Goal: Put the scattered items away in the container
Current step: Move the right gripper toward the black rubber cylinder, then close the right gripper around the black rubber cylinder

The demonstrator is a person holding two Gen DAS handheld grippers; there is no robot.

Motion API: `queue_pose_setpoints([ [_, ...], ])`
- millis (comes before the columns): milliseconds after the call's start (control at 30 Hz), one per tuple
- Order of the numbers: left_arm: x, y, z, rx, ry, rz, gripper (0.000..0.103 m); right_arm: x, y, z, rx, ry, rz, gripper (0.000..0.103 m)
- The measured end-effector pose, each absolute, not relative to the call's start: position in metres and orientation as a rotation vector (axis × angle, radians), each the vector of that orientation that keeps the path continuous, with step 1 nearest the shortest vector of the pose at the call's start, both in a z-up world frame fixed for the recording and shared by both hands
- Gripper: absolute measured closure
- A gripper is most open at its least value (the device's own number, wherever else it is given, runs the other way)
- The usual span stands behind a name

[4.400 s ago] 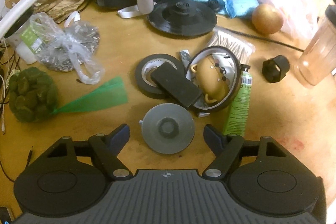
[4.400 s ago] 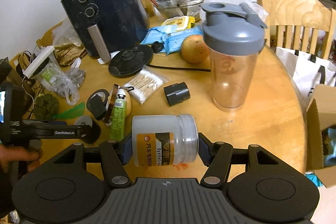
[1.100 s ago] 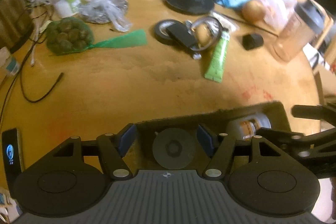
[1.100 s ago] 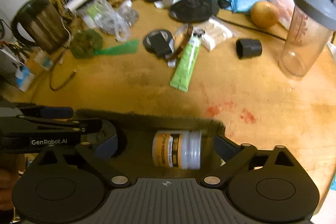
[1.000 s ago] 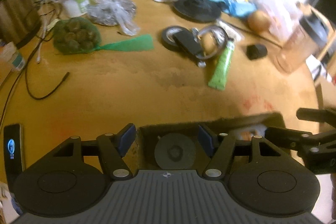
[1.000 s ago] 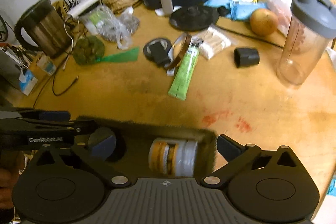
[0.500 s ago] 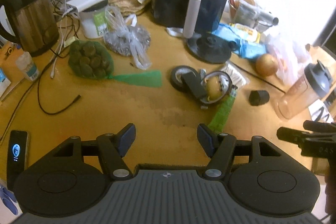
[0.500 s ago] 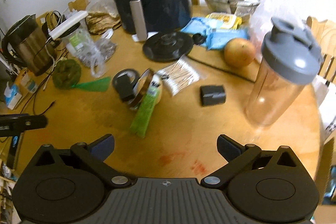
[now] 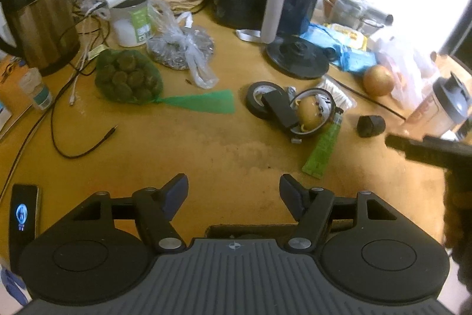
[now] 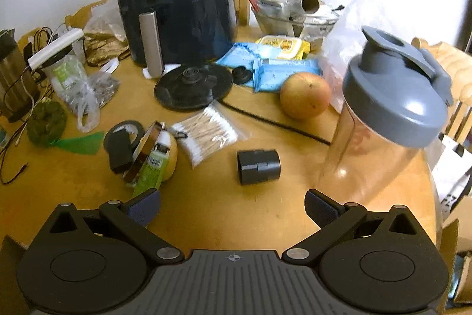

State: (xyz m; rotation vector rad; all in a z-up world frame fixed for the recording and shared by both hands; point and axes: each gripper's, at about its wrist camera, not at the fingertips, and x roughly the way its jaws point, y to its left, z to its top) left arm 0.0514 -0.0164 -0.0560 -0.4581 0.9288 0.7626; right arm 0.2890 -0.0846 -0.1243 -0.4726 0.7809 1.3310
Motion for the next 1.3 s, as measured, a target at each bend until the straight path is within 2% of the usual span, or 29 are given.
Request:
queue_pose_setpoints([
  [100,0.052,-0.012,-0.06,-0.462,0.946,0.733,0.035,0.289,-0.073,-0.131,-0.459,0.77,1.31,0.002],
  [233,0.048,-0.006,-0.064,-0.466,0.958,0.697,0.035,0.289,-0.056,-0.142,-0.468,0.76,1.29,0.009],
  [600,0.032,0.015,-0.082,-0.517,0.994,0.639,0.035,0.285,-0.012,-0.185,-0.569,0.703,1.229,0.013],
  [867,0.016,0.021,-0.084,-0.553,0.991,0.688,0.035,0.295,-0.002,-0.205,-0.584,0.734,1.249,0.018],
  [933,0.012,0.02,-0.083,-0.571,0.989,0.712,0.035,0.3,-0.003,-0.204,-0.558,0.752,1.259,0.029],
  [1133,0.016,0.012,-0.09,-0.595,1.004,0.723,0.035,0.31,-0.016,-0.198,-0.486,0.78,1.272,0.051],
  [1200,0.02,0.008,-0.09,-0.596,1.004,0.717,0.035,0.314,-0.02,-0.196,-0.459,0.783,1.272,0.054],
  [1300,0.026,0.002,-0.088,-0.587,1.001,0.716,0.035,0.316,-0.021,-0.195,-0.45,0.792,1.276,0.054],
])
